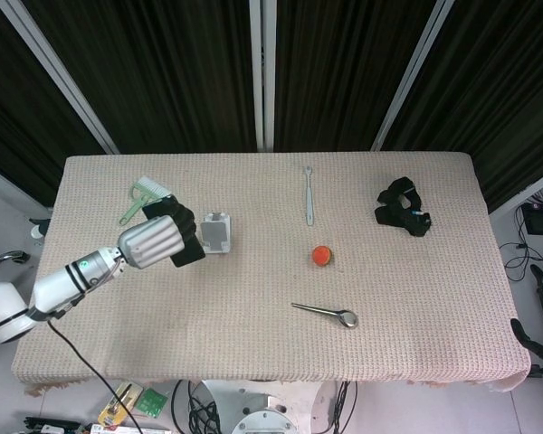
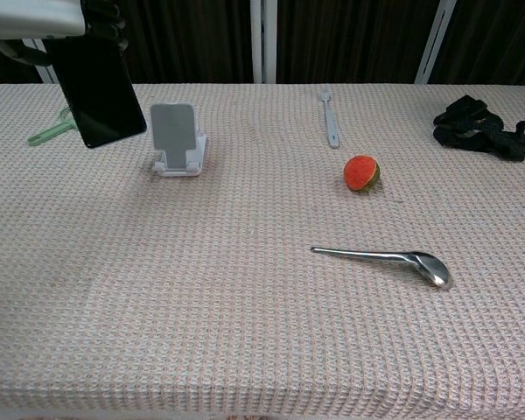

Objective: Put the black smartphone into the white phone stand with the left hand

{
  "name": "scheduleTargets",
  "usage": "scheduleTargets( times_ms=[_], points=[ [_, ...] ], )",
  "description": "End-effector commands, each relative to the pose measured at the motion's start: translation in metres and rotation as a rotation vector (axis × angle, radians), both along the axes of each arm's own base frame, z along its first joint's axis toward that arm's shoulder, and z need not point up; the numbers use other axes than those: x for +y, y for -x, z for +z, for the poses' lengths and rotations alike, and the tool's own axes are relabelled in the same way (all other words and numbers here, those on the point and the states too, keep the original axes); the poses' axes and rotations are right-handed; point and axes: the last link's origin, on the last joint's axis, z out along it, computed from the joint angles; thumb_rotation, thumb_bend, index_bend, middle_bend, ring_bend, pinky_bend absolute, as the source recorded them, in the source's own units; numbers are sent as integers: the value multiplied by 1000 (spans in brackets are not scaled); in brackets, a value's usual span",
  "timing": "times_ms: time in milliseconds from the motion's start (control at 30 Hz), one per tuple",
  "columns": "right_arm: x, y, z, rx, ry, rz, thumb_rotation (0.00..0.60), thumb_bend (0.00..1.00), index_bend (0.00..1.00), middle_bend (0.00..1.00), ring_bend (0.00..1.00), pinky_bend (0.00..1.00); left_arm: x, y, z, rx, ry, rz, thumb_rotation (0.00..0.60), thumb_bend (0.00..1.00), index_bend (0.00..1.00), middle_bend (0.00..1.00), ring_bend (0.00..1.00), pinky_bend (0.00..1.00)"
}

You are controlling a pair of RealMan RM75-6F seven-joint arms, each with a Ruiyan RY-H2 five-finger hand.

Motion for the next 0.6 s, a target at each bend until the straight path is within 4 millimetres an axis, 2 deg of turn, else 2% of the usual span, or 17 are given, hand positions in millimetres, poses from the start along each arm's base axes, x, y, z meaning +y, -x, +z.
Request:
scheduleTargets(
  times_ms=[33, 367, 600],
  points=[
    [0, 1, 0, 0, 0, -2, 600, 176, 0, 0, 0, 0, 1, -15, -2, 48, -84, -150, 600, 456, 520, 496, 381, 437],
    [5, 8, 4, -14, 28, -23, 600, 176, 0, 0, 0, 0, -2, -33, -48, 16, -108, -288, 600, 485, 514, 493, 398, 409],
    [8, 15, 8, -17, 47, -44, 600, 176, 0, 0, 0, 0, -1, -38, -70, -19, -160, -309, 600, 498, 513, 491, 397, 385]
  ],
)
